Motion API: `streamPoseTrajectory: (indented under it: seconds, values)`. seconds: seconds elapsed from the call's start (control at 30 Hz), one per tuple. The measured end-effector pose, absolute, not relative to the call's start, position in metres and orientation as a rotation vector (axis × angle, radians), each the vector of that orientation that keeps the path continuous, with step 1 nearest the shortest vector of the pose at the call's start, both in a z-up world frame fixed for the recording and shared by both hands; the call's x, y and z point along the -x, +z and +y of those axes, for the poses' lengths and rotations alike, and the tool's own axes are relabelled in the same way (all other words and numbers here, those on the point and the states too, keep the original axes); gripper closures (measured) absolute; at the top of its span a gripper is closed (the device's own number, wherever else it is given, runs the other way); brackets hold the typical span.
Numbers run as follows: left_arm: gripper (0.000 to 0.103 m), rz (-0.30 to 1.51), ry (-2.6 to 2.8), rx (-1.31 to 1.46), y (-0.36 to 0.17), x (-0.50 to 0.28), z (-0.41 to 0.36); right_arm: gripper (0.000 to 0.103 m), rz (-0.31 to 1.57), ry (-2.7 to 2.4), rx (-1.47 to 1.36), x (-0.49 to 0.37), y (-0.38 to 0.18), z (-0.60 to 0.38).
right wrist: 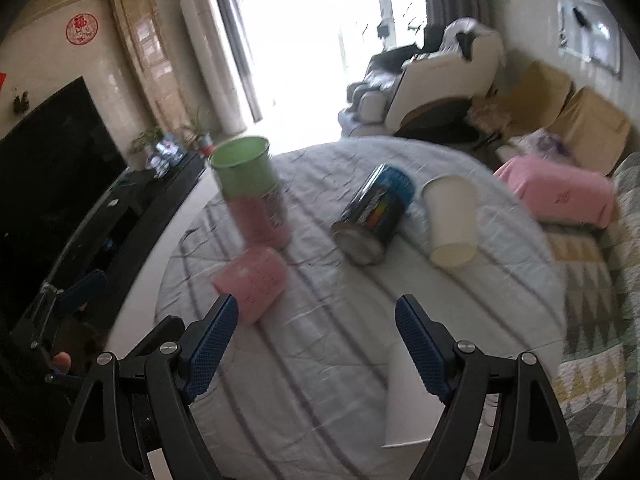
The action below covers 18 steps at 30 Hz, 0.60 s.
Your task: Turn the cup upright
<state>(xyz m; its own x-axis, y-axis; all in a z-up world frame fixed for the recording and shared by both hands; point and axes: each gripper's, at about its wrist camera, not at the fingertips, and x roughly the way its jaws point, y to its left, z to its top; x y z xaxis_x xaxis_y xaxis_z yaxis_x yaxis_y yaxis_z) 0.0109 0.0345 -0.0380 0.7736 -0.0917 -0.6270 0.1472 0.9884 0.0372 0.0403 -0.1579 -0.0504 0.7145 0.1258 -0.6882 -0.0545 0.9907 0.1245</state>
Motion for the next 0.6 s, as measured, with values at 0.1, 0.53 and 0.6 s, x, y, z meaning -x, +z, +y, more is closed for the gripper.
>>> streamPoseTrajectory:
  seconds: [0.1,0.53,0.6]
  values:
    - [0.000,0.657,-0.144,-0.081,-0.036,-0.006,0.029,0.021,0.707,0.045,-0.080,-0.026,-0.045,-0.162]
    - [0.000,0.560,-0.163,-0.102,-0.022,0.026,-0.006,0.021,0.608,-0.042,-0.101,0.013,-0.032,-0.189]
    - [0.000,0.534,-0.160,-0.098,-0.019,0.032,-0.009,0.021,0.578,-0.051,-0.094,0.021,-0.030,-0.190]
